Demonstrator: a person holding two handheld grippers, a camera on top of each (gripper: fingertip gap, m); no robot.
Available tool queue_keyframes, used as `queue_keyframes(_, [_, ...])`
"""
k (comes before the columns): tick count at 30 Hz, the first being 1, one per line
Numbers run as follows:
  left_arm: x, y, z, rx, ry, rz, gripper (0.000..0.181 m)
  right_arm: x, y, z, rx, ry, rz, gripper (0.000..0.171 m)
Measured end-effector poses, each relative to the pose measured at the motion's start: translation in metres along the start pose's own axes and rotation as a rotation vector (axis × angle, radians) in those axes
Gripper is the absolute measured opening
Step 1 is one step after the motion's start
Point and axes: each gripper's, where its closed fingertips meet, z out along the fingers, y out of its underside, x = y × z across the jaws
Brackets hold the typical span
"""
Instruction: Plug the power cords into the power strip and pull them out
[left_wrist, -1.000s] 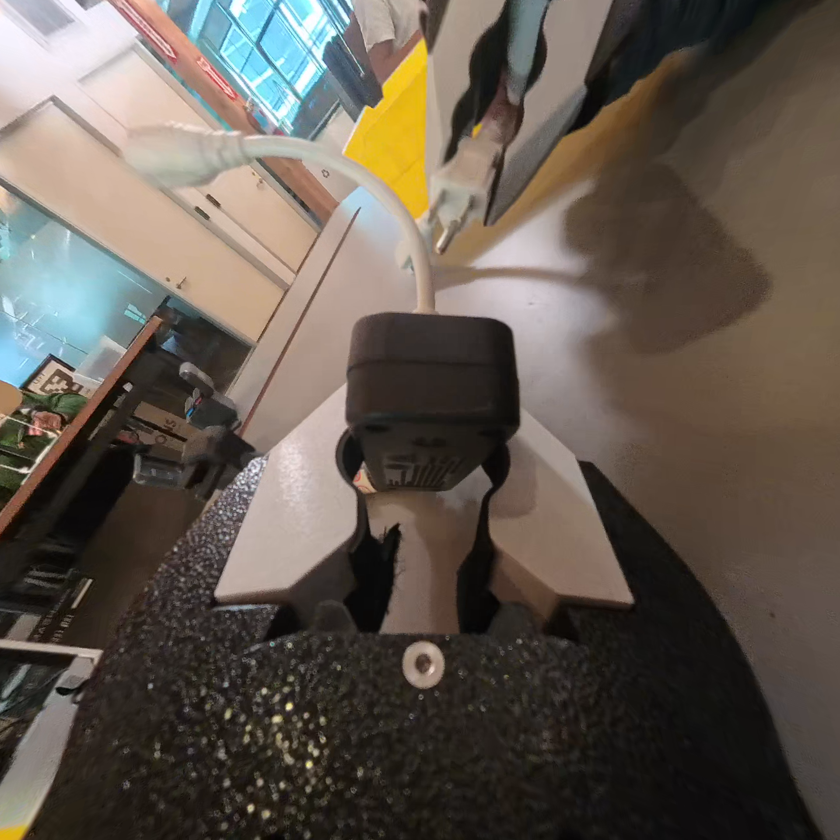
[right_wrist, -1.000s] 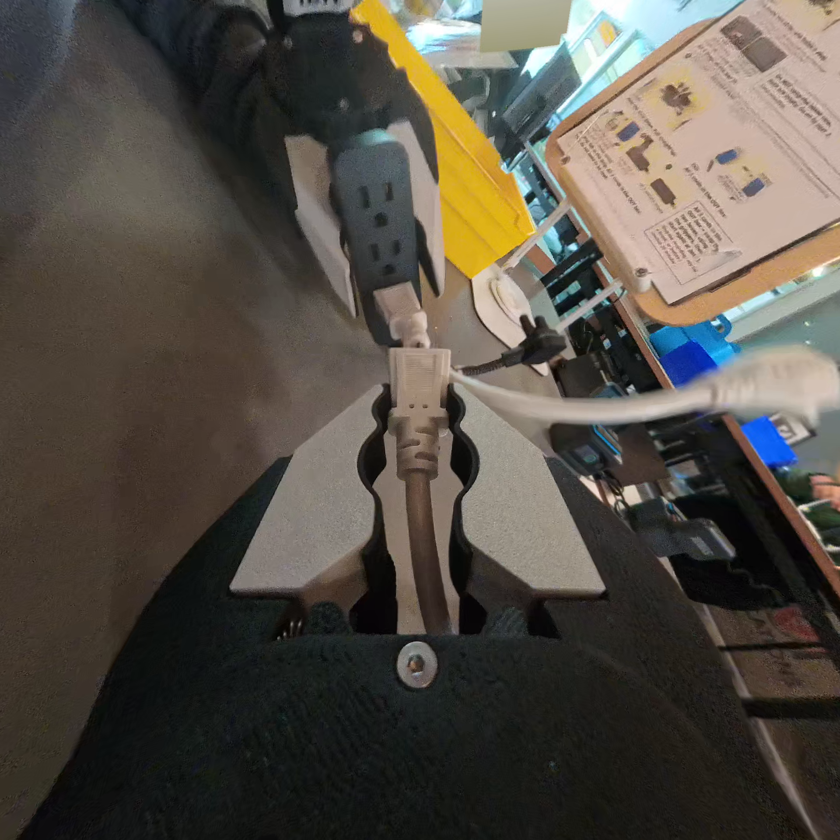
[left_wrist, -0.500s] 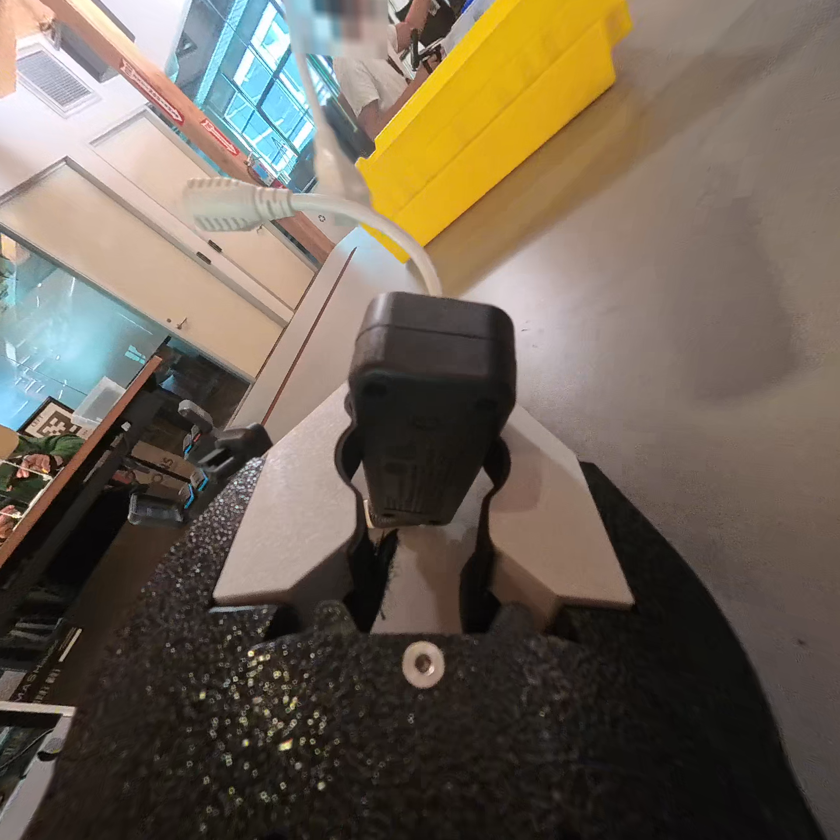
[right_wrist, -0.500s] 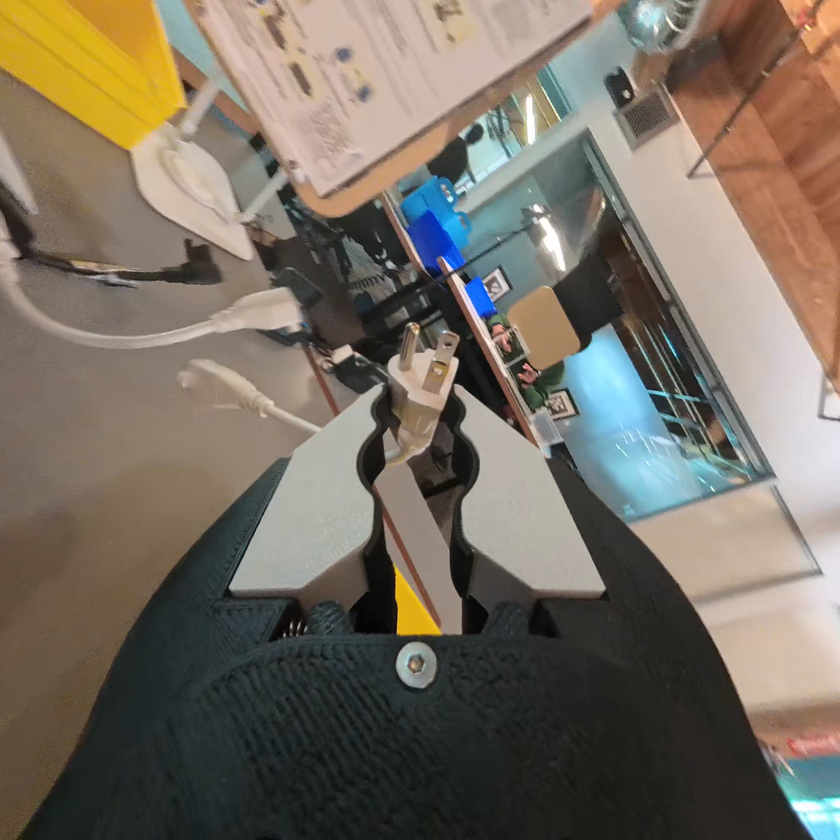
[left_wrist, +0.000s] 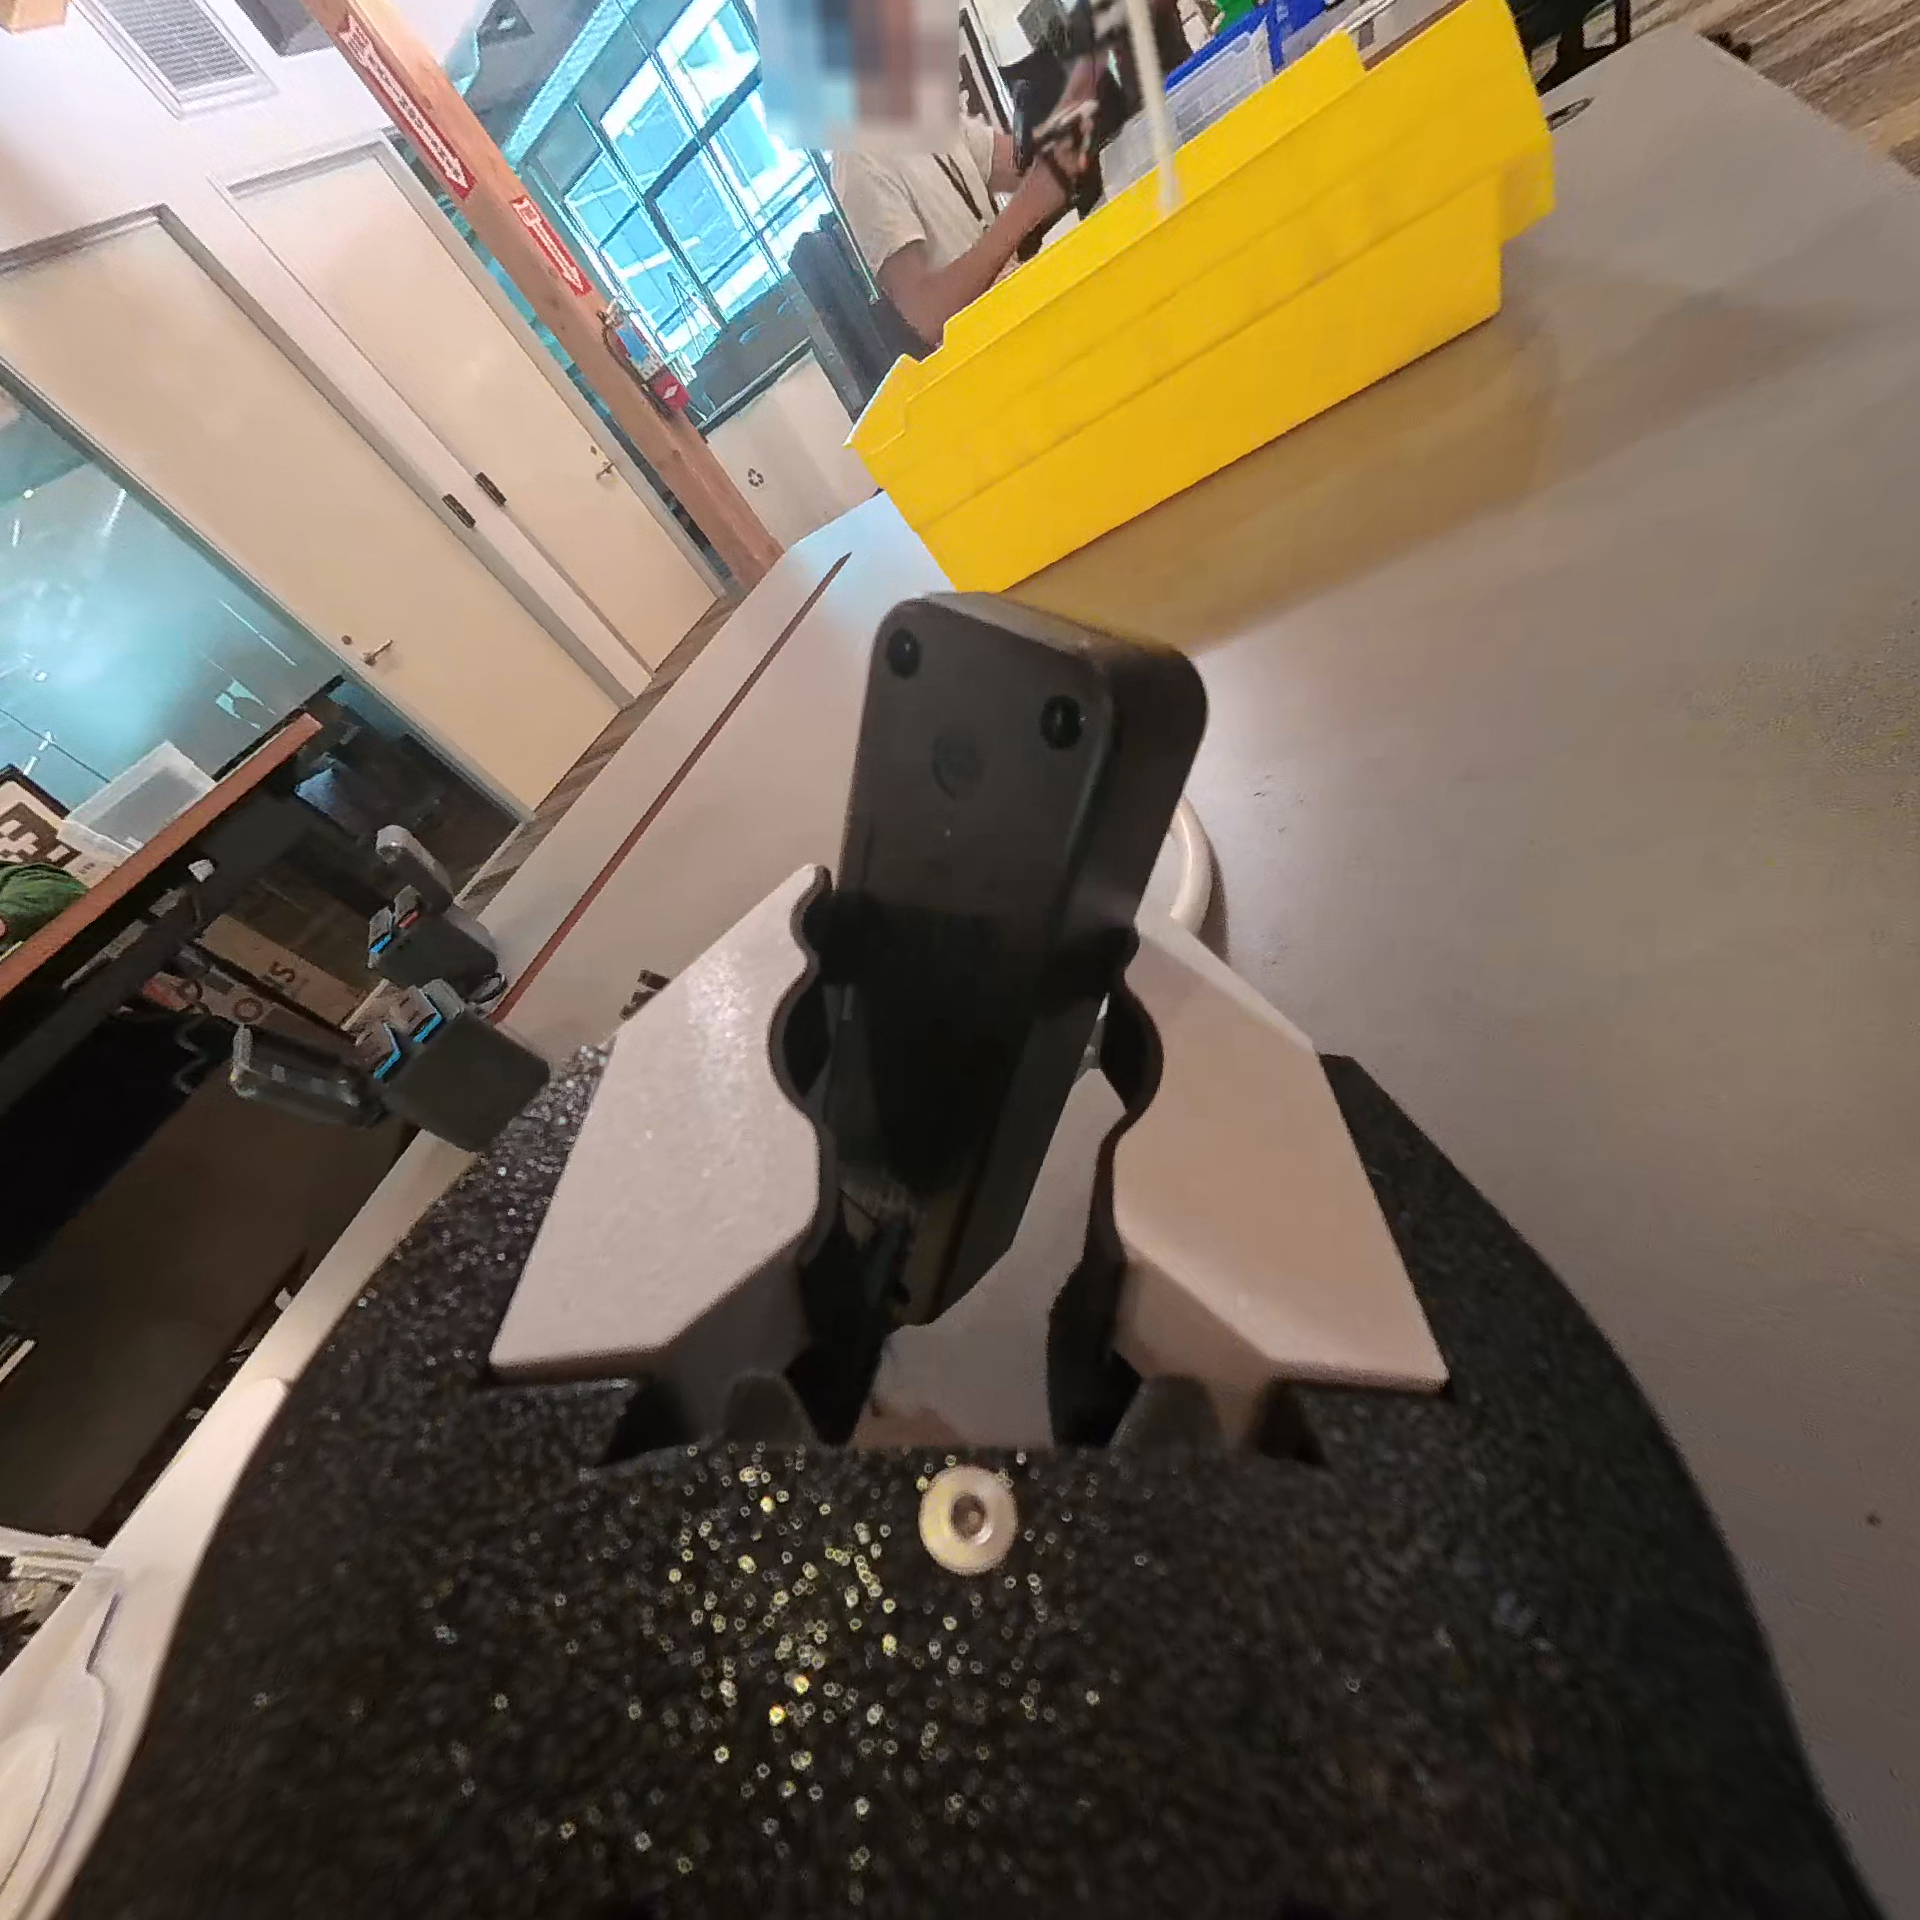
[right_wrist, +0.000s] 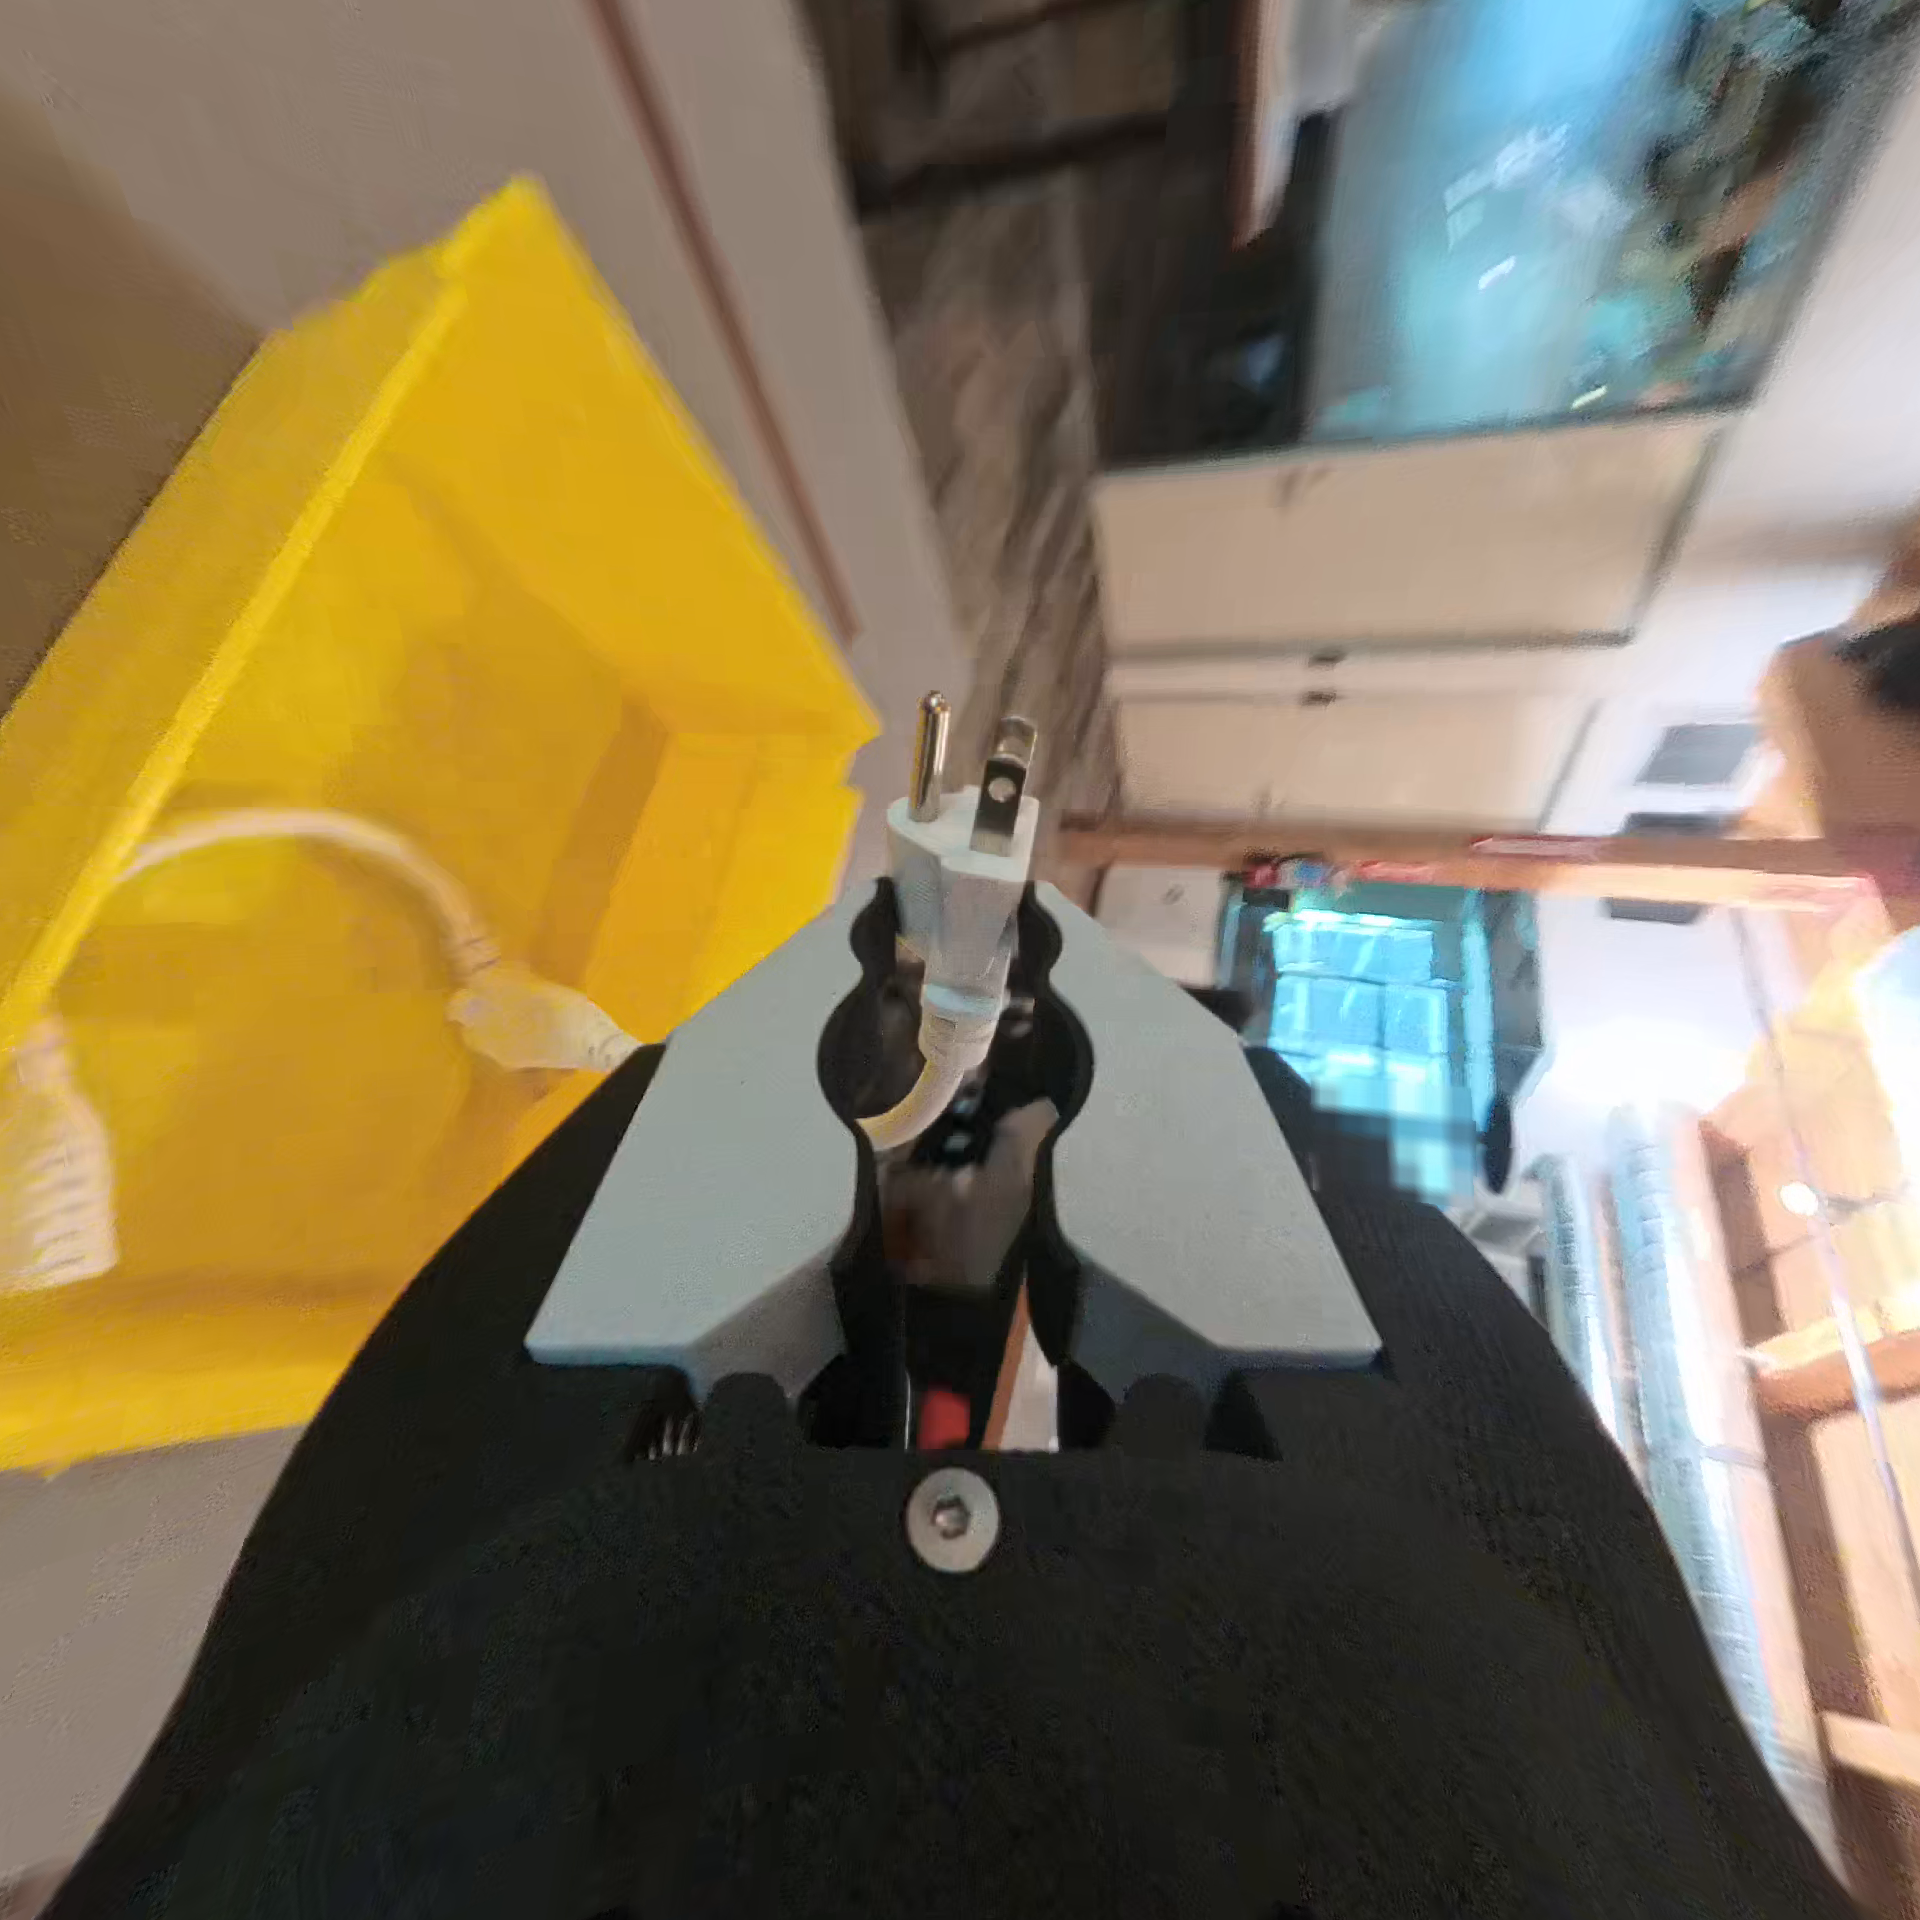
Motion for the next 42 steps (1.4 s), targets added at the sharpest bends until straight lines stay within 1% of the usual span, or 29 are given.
queue_keyframes(3, [0.0, 0.0, -0.001, 0.006, 0.01, -0.011, 0.05, -0.044, 0.008, 0.023, -0.083, -0.132, -0.018, 0.021])
queue_keyframes(6, [0.001, -0.002, -0.002, 0.019, 0.018, -0.017, 0.049, -0.091, 0.009, 0.026, -0.158, -0.408, 0.095, 0.026])
queue_keyframes(7, [0.001, -0.003, -0.003, 0.024, 0.021, -0.02, 0.049, -0.102, 0.004, 0.024, -0.152, -0.497, 0.146, 0.033])
queue_keyframes(8, [0.001, -0.003, -0.003, 0.03, 0.024, -0.024, 0.049, -0.107, 0.0, 0.024, -0.147, -0.542, 0.185, 0.041])
queue_keyframes(10, [0.001, -0.004, -0.004, 0.04, 0.031, -0.036, 0.05, -0.099, 0.0, 0.024, -0.184, -0.52, 0.221, 0.056])
queue_keyframes(12, [0.0, -0.004, -0.004, 0.052, 0.039, -0.053, 0.05, -0.068, -0.002, 0.017, -0.206, -0.342, 0.189, 0.071])
queue_keyframes(13, [0.0, -0.005, -0.004, 0.056, 0.044, -0.061, 0.05, -0.052, -0.016, 0.01, -0.154, -0.257, 0.181, 0.078])
queue_keyframes(14, [0.0, -0.005, -0.004, 0.058, 0.047, -0.067, 0.05, -0.042, -0.038, 0.0, -0.059, -0.2, 0.193, 0.088])
queue_keyframes(15, [0.0, -0.005, -0.004, 0.059, 0.047, -0.07, 0.05, -0.04, -0.072, -0.013, 0.089, -0.185, 0.218, 0.093])
queue_keyframes(17, [0.0, -0.005, -0.005, 0.06, 0.049, -0.072, 0.05, -0.052, -0.162, -0.057, 0.539, -0.25, 0.286, 0.094])
queue_keyframes(18, [0.0, -0.005, -0.005, 0.062, 0.05, -0.074, 0.05, -0.065, -0.205, -0.086, 0.78, -0.311, 0.332, 0.095])
queue_keyframes(19, [-0.001, -0.005, -0.005, 0.066, 0.051, -0.08, 0.05, -0.081, -0.24, -0.111, 0.979, -0.382, 0.376, 0.095])
queue_keyframes(20, [-0.001, -0.006, -0.006, 0.073, 0.054, -0.089, 0.05, -0.098, -0.265, -0.126, 1.1, -0.432, 0.407, 0.101])
queue_keyframes(21, [-0.001, -0.006, -0.006, 0.079, 0.057, -0.098, 0.05, -0.117, -0.286, -0.13, 1.17, -0.454, 0.421, 0.107])
queue_keyframes(22, [-0.002, -0.007, -0.007, 0.083, 0.06, -0.106, 0.05, -0.134, -0.301, -0.127, 1.21, -0.437, 0.417, 0.117])
queue_keyframes(23, [-0.002, -0.007, -0.008, 0.086, 0.061, -0.115, 0.05, -0.147, -0.312, -0.121, 1.234, -0.388, 0.407, 0.118])
queue_keyframes(24, [-0.003, -0.007, -0.008, 0.09, 0.062, -0.121, 0.05, -0.153, -0.319, -0.117, 1.276, -0.339, 0.448, 0.115])
queue_keyframes(25, [-0.003, -0.007, -0.008, 0.092, 0.062, -0.127, 0.05, -0.158, -0.323, -0.118, 1.336, -0.35, 0.534, 0.106])
queue_keyframes(26, [-0.004, -0.007, -0.008, 0.095, 0.061, -0.133, 0.05, -0.169, -0.326, -0.122, 1.38, -0.449, 0.623, 0.104])
queue_keyframes(27, [-0.004, -0.007, -0.008, 0.096, 0.061, -0.138, 0.05, -0.183, -0.326, -0.126, 1.373, -0.572, 0.66, 0.103])
queue_keyframes(30, [-0.006, -0.008, -0.009, 0.105, 0.062, -0.152, 0.05, -0.224, -0.326, -0.113, 1.231, -0.725, 0.592, 0.103])
queue_keyframes(33, [-0.01, -0.012, -0.012, 0.139, 0.054, -0.19, 0.05, -0.261, -0.33, -0.106, 1.028, -0.907, 0.467, 0.097])
queue_keyframes(34, [-0.012, -0.013, -0.013, 0.148, 0.052, -0.199, 0.05, -0.272, -0.331, -0.107, 0.971, -0.96, 0.437, 0.092])
queue_keyframes(36, [-0.015, -0.015, -0.016, 0.171, 0.05, -0.219, 0.05, -0.29, -0.333, -0.105, 0.881, -1.004, 0.394, 0.088])
queue_keyframes(37, [-0.016, -0.016, -0.017, 0.18, 0.046, -0.223, 0.049, -0.296, -0.334, -0.102, 0.85, -0.991, 0.354, 0.08])
queue_keyframes(38, [-0.016, -0.018, -0.018, 0.19, 0.046, -0.224, 0.049, -0.298, -0.336, -0.098, 0.831, -0.95, 0.336, 0.077])
queue_keyframes(40, [-0.017, -0.021, -0.022, 0.211, 0.042, -0.22, 0.048, -0.296, -0.341, -0.101, 0.842, -0.919, 0.317, 0.06])
queue_keyframes(41, [-0.019, -0.021, -0.023, 0.215, 0.036, -0.213, 0.048, -0.299, -0.341, -0.105, 0.846, -0.927, 0.289, 0.047])
queue_keyframes(42, [-0.02, -0.022, -0.025, 0.218, 0.028, -0.21, 0.049, -0.301, -0.341, -0.11, 0.857, -0.929, 0.247, 0.028])
